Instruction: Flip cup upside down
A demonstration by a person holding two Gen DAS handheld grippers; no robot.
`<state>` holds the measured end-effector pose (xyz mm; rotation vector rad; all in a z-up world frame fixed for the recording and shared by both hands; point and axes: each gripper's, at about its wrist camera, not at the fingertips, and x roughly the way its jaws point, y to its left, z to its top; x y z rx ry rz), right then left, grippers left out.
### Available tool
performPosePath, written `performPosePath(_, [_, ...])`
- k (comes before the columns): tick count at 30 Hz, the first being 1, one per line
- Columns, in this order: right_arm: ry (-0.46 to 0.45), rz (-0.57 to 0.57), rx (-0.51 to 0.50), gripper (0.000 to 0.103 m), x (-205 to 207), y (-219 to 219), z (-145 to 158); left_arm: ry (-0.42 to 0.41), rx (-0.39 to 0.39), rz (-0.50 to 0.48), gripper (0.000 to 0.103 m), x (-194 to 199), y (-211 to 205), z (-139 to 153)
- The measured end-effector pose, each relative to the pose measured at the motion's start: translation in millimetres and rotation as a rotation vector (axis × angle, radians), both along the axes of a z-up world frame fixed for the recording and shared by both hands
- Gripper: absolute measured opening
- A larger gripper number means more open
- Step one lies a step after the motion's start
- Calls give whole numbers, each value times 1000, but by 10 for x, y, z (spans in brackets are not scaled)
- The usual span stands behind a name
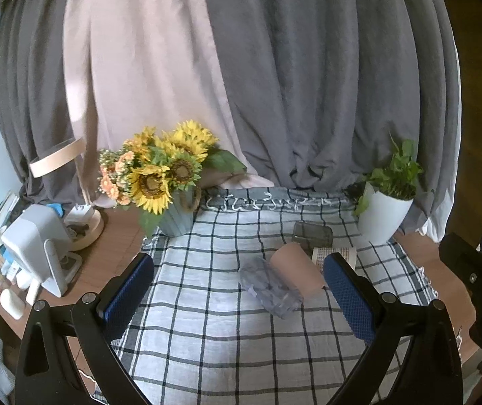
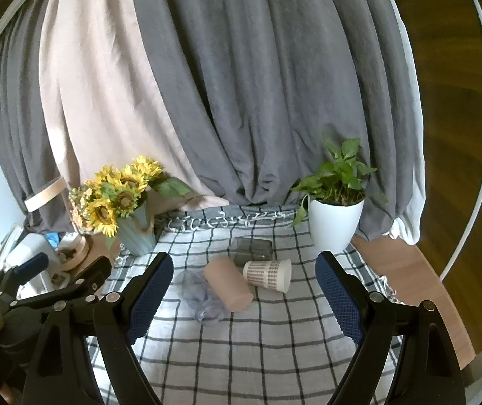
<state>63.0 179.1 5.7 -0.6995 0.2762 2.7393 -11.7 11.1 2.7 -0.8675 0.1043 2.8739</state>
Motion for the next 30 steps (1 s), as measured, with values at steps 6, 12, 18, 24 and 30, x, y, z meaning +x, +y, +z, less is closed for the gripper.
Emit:
performPosePath(6, [-36, -89, -47, 92, -85, 127, -175, -86, -22, -126, 102, -273, 176, -211])
performPosePath(12, [-78, -214, -114, 92, -187, 301, -404, -159, -81, -289, 102, -622, 471, -456])
performPosePath(18, [-122, -351, -205, 92, -296, 472, -631, -206, -192, -501, 102, -1011, 871, -655])
performPosePath(24, [-154, -531, -340, 92, -409, 658, -868, -248, -309, -728, 102, -1337, 1279, -845])
performPosePath(30, [-159, -695, -470, 92, -491, 789, -1065, -300, -454, -931, 102, -1572, 1717, -1084])
